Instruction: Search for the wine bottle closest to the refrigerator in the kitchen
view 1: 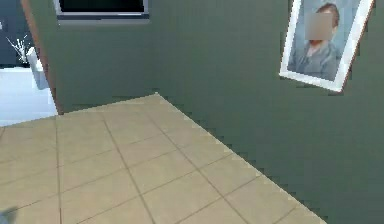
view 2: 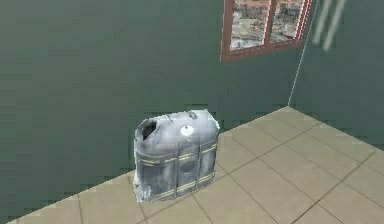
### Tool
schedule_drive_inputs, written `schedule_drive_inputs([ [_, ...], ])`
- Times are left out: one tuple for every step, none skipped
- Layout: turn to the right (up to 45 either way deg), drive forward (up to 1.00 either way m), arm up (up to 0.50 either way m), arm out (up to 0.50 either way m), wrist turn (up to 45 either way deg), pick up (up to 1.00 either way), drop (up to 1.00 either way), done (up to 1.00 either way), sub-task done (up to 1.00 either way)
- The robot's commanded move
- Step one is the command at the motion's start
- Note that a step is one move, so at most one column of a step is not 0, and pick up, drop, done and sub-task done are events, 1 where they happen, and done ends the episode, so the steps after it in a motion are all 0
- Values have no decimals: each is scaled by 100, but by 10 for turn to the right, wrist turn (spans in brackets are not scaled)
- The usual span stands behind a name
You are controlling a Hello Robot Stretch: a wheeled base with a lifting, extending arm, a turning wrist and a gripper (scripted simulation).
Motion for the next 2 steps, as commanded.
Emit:
schedule_drive_inputs([
  [-300, 0, 0, 0, 0, 0, 0, 0, 0],
  [0, 100, 0, 0, 0, 0, 0, 0, 0],
])
